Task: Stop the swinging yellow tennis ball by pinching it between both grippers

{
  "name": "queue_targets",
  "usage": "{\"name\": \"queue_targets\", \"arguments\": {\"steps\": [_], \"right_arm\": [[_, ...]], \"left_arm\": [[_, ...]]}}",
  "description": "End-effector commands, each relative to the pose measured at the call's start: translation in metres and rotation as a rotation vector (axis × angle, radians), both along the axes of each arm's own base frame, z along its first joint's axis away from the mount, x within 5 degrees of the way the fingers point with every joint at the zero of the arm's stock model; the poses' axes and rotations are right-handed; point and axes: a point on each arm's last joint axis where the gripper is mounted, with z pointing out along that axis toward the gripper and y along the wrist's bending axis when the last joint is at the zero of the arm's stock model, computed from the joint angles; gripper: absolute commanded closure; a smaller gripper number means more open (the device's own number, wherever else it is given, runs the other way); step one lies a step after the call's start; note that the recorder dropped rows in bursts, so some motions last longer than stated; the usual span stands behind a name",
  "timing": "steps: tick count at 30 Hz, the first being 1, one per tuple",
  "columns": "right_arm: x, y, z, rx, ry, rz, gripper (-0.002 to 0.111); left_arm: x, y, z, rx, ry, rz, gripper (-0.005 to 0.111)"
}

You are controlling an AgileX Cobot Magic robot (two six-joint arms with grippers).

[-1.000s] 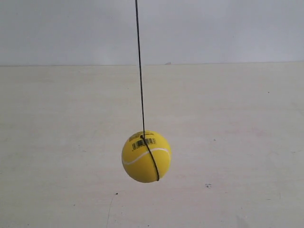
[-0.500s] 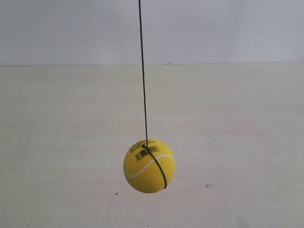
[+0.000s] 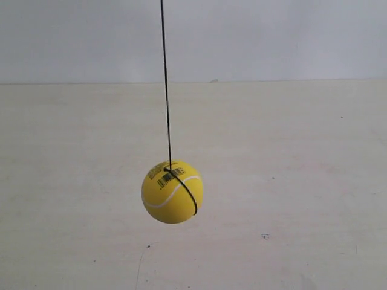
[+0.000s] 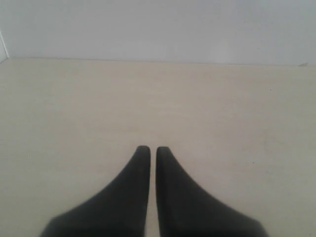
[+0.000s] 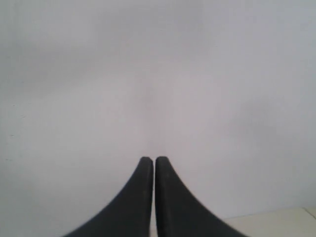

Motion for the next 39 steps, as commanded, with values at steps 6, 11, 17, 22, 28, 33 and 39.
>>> {"name": "queue_targets", "arguments": {"steps": [6, 11, 17, 22, 28, 33, 39], "right_arm": [[-0.001, -0.003, -0.001, -0.003, -0.008, -0.088, 0.108], [-0.001, -0.003, -0.001, -0.003, -0.006, -0.089, 0.108], [0.0, -0.004, -0.005, -0.118, 0.048, -0.142, 0.108], [0.002, -0.009, -0.017, -0.203, 0.188, -0.205, 0.108], [0.012, -0.006, -0.04, -0.199, 0.17, -0.16, 0.108], [0.021, -0.004, -0.072, -0.209, 0.192, -0.121, 0.108], [0.022, -0.003, -0.079, -0.193, 0.204, -0.113, 0.108]], "left_arm": [[0.0, 0.0, 0.0, 0.007, 0.001, 0.002, 0.102], [0.0, 0.0, 0.0, 0.007, 0.001, 0.002, 0.102], [0.0, 0.0, 0.0, 0.007, 0.001, 0.002, 0.102], [0.0, 0.0, 0.0, 0.007, 0.001, 0.002, 0.102], [0.0, 0.0, 0.0, 0.007, 0.001, 0.002, 0.102], [0.0, 0.0, 0.0, 0.007, 0.001, 0.002, 0.102], [0.0, 0.0, 0.0, 0.007, 0.001, 0.002, 0.102]]}}
